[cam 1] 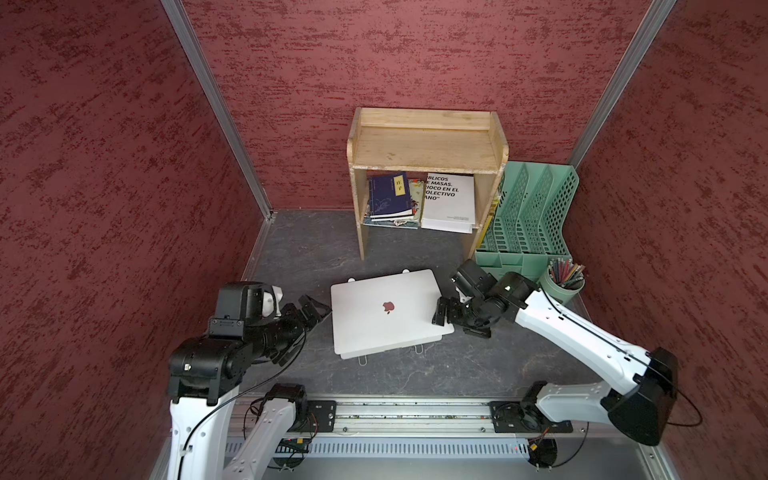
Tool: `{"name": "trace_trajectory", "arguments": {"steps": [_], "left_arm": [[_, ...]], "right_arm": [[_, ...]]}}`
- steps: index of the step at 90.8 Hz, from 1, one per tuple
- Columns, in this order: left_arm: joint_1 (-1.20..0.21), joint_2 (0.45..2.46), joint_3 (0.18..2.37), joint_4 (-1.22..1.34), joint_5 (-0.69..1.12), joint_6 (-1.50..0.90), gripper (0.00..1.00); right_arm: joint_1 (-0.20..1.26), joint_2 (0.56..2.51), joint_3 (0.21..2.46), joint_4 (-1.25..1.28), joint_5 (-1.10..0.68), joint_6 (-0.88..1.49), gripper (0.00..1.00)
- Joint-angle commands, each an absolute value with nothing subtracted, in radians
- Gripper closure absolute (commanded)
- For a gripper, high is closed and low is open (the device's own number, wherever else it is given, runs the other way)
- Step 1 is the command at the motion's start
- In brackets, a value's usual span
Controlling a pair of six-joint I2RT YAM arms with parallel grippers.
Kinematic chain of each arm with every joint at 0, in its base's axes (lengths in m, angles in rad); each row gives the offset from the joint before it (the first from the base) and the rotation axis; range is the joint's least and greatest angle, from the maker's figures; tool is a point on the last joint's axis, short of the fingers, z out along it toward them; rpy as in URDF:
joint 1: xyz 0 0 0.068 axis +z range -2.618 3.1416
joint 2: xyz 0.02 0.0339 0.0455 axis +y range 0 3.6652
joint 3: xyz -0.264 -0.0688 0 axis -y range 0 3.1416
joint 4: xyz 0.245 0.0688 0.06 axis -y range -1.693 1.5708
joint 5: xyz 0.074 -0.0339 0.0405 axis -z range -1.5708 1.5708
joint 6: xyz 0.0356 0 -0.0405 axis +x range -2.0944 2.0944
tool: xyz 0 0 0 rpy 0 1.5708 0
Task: Close the laptop lid and set it aside
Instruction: Close the lid of the laptop.
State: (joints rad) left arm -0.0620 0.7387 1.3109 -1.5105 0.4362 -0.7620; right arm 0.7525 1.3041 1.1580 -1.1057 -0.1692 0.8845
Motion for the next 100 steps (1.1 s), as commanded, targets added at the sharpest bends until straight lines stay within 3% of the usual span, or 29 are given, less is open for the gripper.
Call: {"name": "trace_trajectory", "arguments": {"steps": [1, 100], "left_arm": [[-0.064, 0.734, 1.324, -1.5, 0.426, -0.749, 0.0], [-0.065, 0.691, 1.174, -1.39, 0.465, -0.796, 0.0]], "right_arm": [[0.765, 1.315, 1.119, -1.117, -0.129, 0.86, 0.01], [0.781, 1.571, 0.992, -0.806, -0.054, 0.828, 0.02]]}}
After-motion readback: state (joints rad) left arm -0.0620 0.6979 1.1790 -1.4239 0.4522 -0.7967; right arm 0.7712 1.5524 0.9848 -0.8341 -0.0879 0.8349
